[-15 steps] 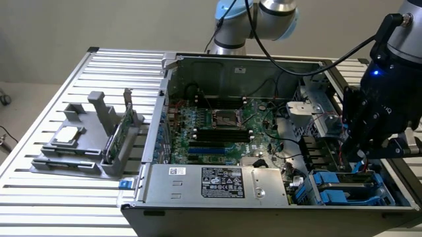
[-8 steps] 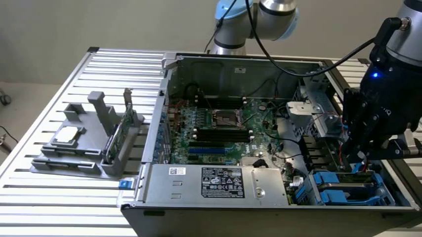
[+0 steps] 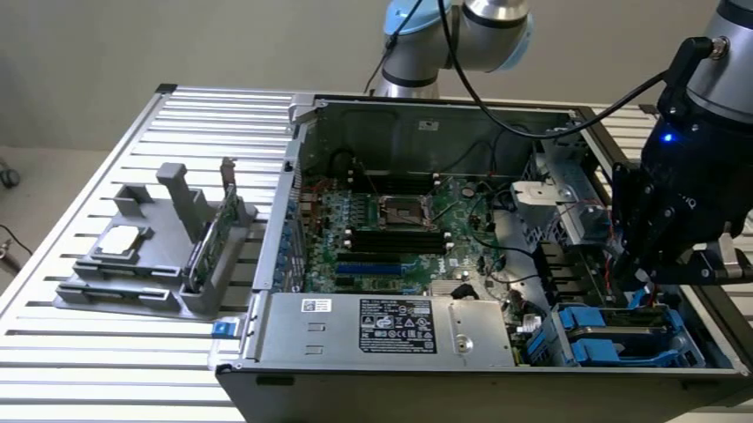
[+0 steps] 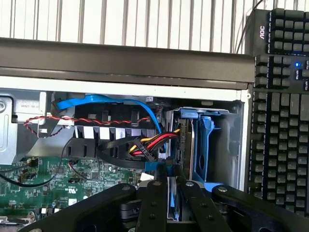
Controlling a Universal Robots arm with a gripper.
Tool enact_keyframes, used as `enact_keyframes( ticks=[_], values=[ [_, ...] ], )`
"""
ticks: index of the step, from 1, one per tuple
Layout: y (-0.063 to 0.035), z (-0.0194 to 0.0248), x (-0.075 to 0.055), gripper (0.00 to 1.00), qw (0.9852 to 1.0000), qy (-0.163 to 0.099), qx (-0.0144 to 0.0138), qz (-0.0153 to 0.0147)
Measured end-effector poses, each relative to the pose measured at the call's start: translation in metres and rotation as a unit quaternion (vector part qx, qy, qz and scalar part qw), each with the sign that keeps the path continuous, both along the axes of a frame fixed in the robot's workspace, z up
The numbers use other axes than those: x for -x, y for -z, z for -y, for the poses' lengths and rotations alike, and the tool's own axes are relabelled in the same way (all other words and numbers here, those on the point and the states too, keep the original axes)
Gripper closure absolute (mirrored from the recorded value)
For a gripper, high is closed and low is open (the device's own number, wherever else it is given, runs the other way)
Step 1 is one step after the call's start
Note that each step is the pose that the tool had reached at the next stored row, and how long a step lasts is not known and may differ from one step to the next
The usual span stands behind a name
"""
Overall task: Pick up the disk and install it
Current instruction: 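Insert the second disk wire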
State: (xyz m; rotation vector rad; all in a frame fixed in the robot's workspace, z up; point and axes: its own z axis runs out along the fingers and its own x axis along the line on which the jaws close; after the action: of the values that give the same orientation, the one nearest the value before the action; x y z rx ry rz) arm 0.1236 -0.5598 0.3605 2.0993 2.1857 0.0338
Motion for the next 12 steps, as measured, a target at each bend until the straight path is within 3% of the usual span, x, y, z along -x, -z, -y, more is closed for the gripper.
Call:
enact_keyframes(
  ticks=[6,12],
  values=[
    [0.0058,0.0029,0.0000,0.83,1.0000,-0.002,-0.0001,0.0000],
    [0.0101,0.0101,0.0000,0.83,1.0000,-0.003,-0.0001,0.0000]
  ],
)
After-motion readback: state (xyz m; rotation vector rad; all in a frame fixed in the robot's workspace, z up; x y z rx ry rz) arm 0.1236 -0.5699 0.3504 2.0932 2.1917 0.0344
